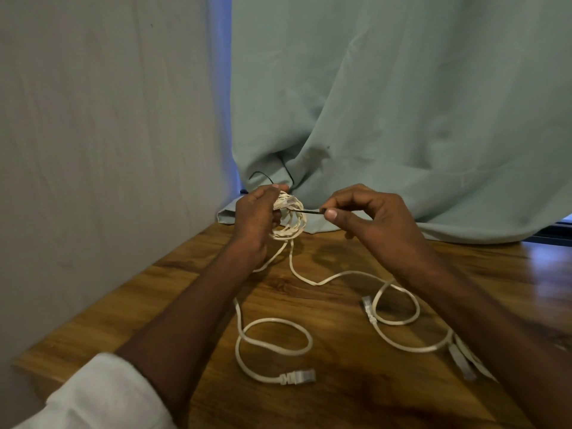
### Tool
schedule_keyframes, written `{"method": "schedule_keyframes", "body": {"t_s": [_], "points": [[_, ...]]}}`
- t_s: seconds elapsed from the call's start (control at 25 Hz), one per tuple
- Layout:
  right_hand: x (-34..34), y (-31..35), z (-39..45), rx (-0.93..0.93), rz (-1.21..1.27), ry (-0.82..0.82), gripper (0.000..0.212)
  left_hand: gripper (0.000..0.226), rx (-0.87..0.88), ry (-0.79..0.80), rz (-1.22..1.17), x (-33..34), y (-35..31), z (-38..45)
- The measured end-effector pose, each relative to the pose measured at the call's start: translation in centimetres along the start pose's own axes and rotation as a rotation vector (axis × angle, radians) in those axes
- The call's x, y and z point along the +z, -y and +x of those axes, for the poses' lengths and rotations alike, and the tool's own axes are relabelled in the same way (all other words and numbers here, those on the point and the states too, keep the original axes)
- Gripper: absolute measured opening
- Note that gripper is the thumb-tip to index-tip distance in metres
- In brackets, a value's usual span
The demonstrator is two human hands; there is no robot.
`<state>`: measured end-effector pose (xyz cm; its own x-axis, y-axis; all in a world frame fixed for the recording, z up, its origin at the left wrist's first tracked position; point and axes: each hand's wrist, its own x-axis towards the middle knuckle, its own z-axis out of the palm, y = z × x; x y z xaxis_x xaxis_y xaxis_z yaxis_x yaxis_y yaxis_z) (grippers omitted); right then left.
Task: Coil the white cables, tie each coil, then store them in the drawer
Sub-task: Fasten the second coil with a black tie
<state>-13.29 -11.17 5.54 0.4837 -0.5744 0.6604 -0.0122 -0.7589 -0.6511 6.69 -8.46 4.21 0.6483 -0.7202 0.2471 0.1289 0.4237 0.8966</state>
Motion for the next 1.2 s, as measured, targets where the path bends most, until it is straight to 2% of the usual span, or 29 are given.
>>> {"method": "schedule_keyframes", "body": {"t_s": [0.16, 0.44, 0.56, 0.76, 0.88, 1.0, 1.2], "points": [[0.4, 0.5, -0.4, 0.084, 0.226, -0.012, 0.007, 0.023, 0.005, 0.007, 0.000, 0.1, 0.0, 0.0], [1.6, 1.4, -1.2, -0.072, 0.216, 0.021, 0.008, 0.020, 0.054, 0.051, 0.080, 0.5, 0.6, -0.3], [2.4, 1.6, -1.8, -0.075, 0.255, 0.029, 0.008, 0.019, 0.087, 0.093, 0.099, 0.6, 0.9, -0.3], [2.5, 1.1, -1.7, 0.070, 0.301, -0.008, 0.012, 0.021, 0.234, 0.164, 0.226, 1.3, 1.2, -1.2], [2.4, 1.1, -1.4, 0.220, 0.449, -0.014, 0.016, 0.020, 0.330, 0.201, 0.277, 1.6, 1.7, -1.3], [2.6, 1.2, -1.5, 0.323, 0.563, 0.110, 0.015, 0.020, 0.321, 0.194, 0.274, 1.6, 1.8, -1.1], [1.9, 1.3, -1.5, 0.330, 0.533, 0.221, 0.020, 0.021, 0.325, 0.191, 0.286, 1.6, 2.0, -0.9]]}}
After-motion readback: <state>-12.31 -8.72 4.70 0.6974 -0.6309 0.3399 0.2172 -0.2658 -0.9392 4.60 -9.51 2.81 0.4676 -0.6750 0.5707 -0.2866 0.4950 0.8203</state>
